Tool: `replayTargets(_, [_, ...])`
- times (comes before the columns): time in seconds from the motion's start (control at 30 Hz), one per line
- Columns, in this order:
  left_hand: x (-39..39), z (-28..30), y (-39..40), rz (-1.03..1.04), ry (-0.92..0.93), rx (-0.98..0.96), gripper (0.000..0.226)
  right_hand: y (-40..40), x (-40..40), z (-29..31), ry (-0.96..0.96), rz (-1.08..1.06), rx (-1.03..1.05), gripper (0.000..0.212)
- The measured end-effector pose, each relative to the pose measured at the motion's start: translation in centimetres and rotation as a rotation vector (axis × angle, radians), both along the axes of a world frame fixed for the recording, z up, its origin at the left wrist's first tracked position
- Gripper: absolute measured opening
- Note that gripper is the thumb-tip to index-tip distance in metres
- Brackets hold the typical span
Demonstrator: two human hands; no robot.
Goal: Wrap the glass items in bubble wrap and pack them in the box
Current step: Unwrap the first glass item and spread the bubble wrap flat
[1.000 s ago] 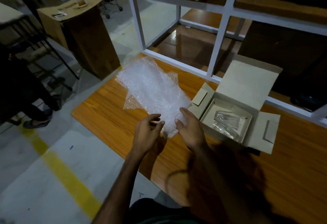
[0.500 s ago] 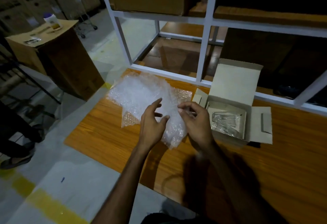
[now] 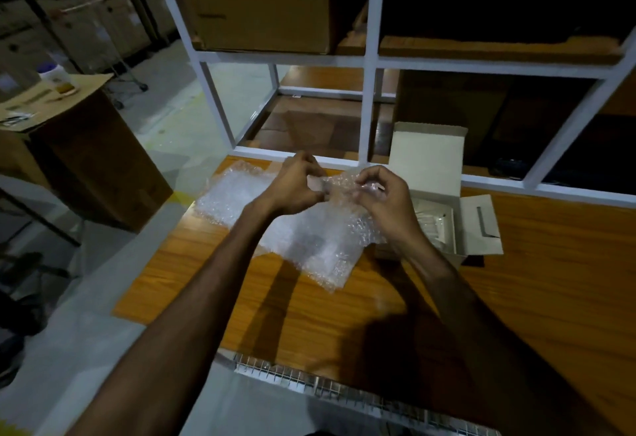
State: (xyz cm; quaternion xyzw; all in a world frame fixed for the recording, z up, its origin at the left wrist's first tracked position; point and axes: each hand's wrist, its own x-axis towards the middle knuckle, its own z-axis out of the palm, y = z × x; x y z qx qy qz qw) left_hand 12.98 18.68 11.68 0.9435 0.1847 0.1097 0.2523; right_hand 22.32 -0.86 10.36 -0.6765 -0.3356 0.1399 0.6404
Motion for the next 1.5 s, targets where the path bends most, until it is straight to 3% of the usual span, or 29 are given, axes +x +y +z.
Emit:
replayTargets(0.23, [-0.9,1.8,0.0,-0.021,-0.113,-0.050,0.006,-1.3,1.7,1.3,0.018,-0.110,0.028,0.021])
replayTargets(0.53, [-1.5,3.9,-1.7,-0.099,-0.044,-0.161,0.006,-4.5,5.2,1.6,-0.213,-0.144,-0.081,0.034])
replayTargets(0.77, [-1.1,5.4,-6.6,-0.145,0.096,-0.077,0.007,-11.5,8.6,-0.1,-0.326,-0.154,-0.122,0.041])
replayTargets(0.97, [-0.6,3.4,-12.7,-0.076,0.319,-0.050,0.015,-19.0,10.8,-2.4,-0.352,-0.152,-0.179,0.045])
replayTargets(1.1, [-1.0,1.1,-17.0,0.084,0.222,-0.222,0.023,-23.7,12.0,-4.8,-0.330,-0.166,-0.214,0.044])
replayTargets(1.17, [-0.9,-0.1,-18.7,0.119,0.159,-0.192,0.025,-26.2,12.5,-6.1,-0.309,-0.182,-0.213,0.044])
replayTargets(1.27, [-0.6,-1.4,-20.9,0.084,0.129,-0.105,0.034,-29.6,13.2,-7.8,-0.271,-0.242,-0.238,0.043])
replayTargets(1.33, [-0.7,-1.7,-21.8,0.022,0.135,-0.166,0.030,-31.6,13.5,-8.9,-0.246,-0.263,-0.289,0.041])
replayTargets(1.43, [-0.8,-2.2,-22.5,-0.124,0.255,-0.273,0.006,-34.4,14.4,-10.5,-0.255,-0.269,-0.344,0.041])
replayTargets(1.5, [-0.8,-3.2,-22.2,-0.148,0.382,-0.238,0.012,-36.0,15.1,-11.4,-0.259,-0.294,-0.380,0.040])
